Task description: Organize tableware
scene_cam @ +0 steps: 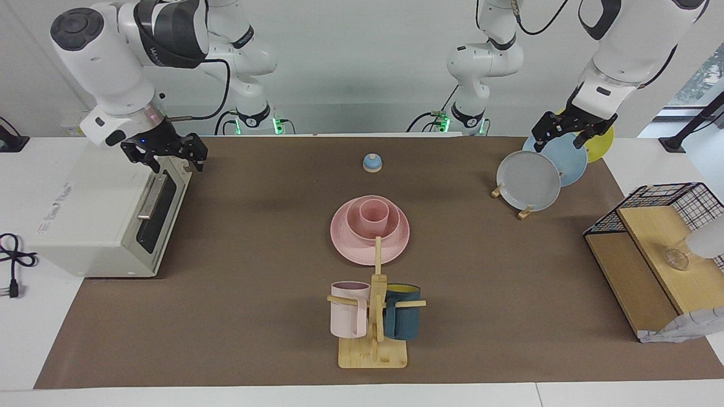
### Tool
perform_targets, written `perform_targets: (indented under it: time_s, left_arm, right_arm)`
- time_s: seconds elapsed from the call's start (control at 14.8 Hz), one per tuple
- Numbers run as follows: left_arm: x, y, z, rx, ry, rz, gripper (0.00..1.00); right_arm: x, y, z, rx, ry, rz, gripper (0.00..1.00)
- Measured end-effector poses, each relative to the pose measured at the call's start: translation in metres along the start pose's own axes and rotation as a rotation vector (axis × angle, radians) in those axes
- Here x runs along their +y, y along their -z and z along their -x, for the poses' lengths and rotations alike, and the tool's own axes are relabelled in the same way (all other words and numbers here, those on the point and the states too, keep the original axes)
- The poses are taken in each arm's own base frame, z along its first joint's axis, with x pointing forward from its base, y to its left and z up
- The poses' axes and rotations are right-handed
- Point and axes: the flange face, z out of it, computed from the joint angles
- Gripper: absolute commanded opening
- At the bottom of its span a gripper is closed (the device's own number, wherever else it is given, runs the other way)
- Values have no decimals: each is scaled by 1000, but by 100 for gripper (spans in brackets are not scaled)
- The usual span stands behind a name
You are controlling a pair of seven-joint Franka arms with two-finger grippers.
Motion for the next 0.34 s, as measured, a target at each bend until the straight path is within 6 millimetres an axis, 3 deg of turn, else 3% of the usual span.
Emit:
perform_targets:
  time_s: [0.34]
  left_arm:
    - [-3, -1, -1, -2, 4, 6, 100]
  right_arm:
    - [0, 0, 0, 0, 1, 0, 100]
